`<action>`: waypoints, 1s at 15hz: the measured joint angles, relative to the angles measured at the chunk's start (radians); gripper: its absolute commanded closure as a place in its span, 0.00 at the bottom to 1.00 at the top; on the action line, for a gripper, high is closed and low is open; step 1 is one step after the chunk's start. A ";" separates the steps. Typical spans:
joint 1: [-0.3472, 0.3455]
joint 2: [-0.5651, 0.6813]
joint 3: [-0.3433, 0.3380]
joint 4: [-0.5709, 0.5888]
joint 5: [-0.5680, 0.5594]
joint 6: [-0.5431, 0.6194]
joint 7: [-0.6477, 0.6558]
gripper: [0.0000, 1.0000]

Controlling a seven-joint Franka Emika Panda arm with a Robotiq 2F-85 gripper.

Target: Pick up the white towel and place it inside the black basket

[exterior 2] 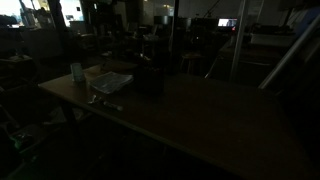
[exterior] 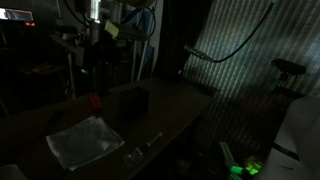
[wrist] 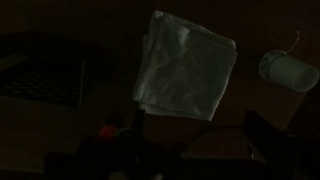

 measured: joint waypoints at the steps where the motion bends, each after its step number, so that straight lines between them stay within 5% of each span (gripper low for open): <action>1: 0.006 0.040 0.008 0.015 -0.026 0.023 0.004 0.00; 15: 0.046 0.599 0.013 0.252 -0.121 0.213 0.030 0.00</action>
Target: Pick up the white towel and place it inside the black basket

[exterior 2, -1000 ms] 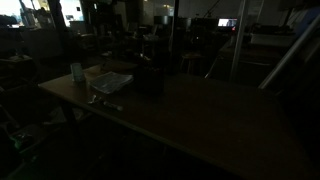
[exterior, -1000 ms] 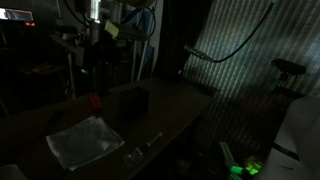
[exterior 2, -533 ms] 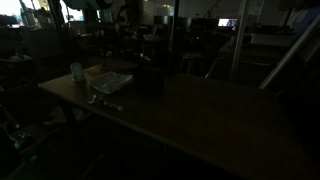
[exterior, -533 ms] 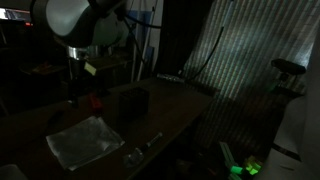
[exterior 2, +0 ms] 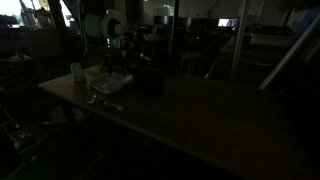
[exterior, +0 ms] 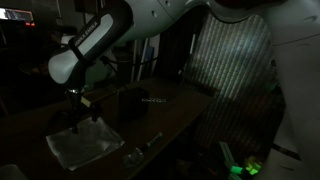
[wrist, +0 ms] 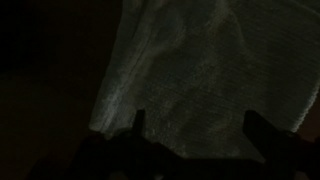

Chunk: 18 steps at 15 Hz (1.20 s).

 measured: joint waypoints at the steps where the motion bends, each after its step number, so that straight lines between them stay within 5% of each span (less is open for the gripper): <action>1: 0.000 0.030 -0.001 0.020 0.000 0.001 0.000 0.00; 2: 0.001 0.060 -0.003 0.040 0.000 0.001 0.000 0.00; 4: 0.003 0.106 -0.007 0.075 0.000 -0.002 0.001 0.27; 13: 0.002 0.082 -0.020 0.058 0.029 -0.041 0.107 0.95; 18: -0.003 -0.029 -0.035 -0.082 0.077 -0.049 0.193 0.96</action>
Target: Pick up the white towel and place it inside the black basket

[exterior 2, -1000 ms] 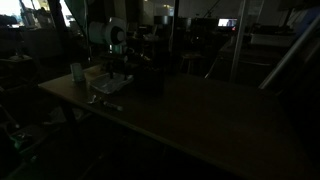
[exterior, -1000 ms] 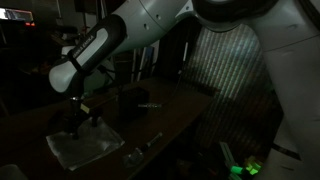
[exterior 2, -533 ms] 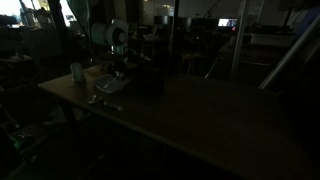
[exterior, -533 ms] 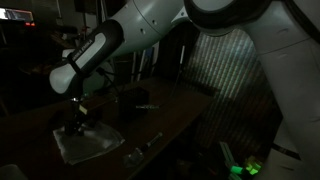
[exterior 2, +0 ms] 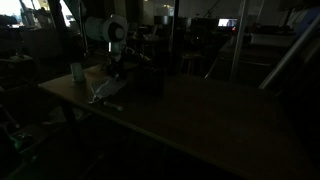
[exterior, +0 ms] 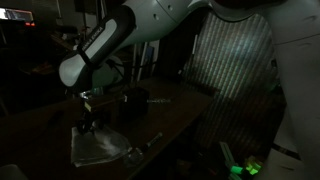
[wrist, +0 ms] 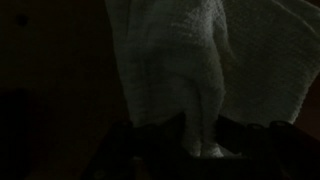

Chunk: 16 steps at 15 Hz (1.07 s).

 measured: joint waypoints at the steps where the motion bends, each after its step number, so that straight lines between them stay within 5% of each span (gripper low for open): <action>1: 0.000 -0.028 -0.003 -0.030 0.007 0.000 0.016 0.95; 8: -0.024 -0.307 -0.042 -0.192 0.031 0.000 0.092 0.95; 16: -0.129 -0.550 -0.114 -0.200 -0.025 0.004 0.114 0.95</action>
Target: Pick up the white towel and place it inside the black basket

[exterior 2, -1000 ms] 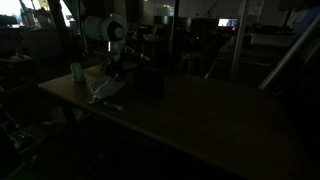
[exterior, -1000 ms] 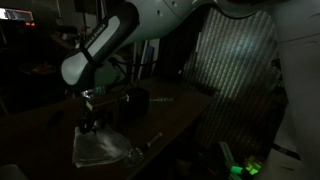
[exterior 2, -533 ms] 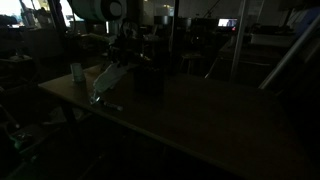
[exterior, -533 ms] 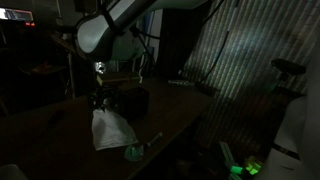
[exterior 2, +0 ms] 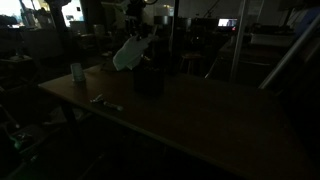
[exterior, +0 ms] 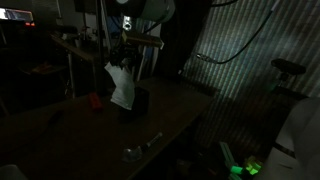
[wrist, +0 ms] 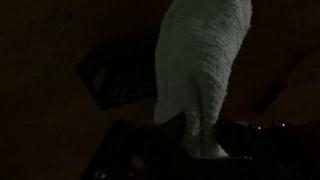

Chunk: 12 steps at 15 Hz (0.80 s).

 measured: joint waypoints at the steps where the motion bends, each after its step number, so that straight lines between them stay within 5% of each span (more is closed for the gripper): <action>1: -0.014 -0.007 -0.004 0.008 -0.028 0.004 0.014 0.95; 12: -0.050 0.093 -0.009 0.078 -0.348 0.053 0.206 0.95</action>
